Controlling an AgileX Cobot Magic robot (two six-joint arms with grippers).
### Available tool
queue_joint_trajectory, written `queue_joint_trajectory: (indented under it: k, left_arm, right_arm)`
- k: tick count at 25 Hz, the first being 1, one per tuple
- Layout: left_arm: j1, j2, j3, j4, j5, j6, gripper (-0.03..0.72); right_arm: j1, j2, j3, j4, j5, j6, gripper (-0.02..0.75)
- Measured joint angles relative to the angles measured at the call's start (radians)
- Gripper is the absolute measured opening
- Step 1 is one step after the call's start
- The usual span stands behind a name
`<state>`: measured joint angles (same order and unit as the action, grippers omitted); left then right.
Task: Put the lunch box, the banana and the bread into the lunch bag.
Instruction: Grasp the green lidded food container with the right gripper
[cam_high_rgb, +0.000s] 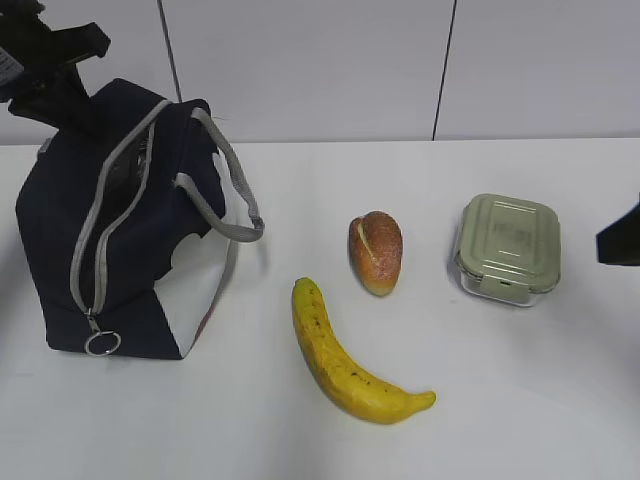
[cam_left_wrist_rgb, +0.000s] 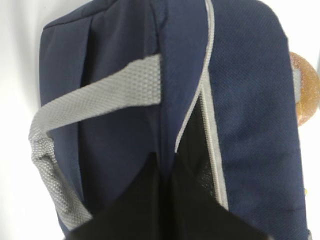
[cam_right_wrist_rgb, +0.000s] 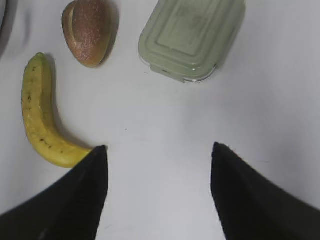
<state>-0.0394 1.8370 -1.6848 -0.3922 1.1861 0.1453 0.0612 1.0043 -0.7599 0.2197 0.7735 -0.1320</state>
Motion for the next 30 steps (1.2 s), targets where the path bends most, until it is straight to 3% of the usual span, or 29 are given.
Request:
queue_joint_trajectory:
  k: [3,9,14,20,24,30]
  left_arm:
    - [0.000,0.000,0.000,0.000,0.000,0.000,-0.003]
    - [0.000,0.000,0.000,0.000,0.001,0.000,-0.003]
    - [0.000,0.000,0.000,0.000,0.008,0.003,-0.003]
    - [0.000,0.000,0.000,-0.001,0.011,0.004,-0.003]
    - [0.000,0.000,0.000,-0.001,0.021,0.004,-0.003]
    - [0.000,0.000,0.000,-0.003,0.022,0.004,-0.003]
  right_arm:
    - [0.000,0.170,-0.089,0.072,0.025,0.008,0.477]
    - [-0.014,0.428,-0.240,0.100,0.045,0.005,0.478]
    - [-0.129,0.539,-0.297,0.163,0.071,-0.072,0.478]
    - [-0.341,0.618,-0.305,0.387,0.124,-0.357,0.478]
    - [-0.454,0.697,-0.305,0.622,0.178,-0.608,0.482]
    - [-0.484,0.828,-0.307,0.751,0.194,-0.781,0.592]
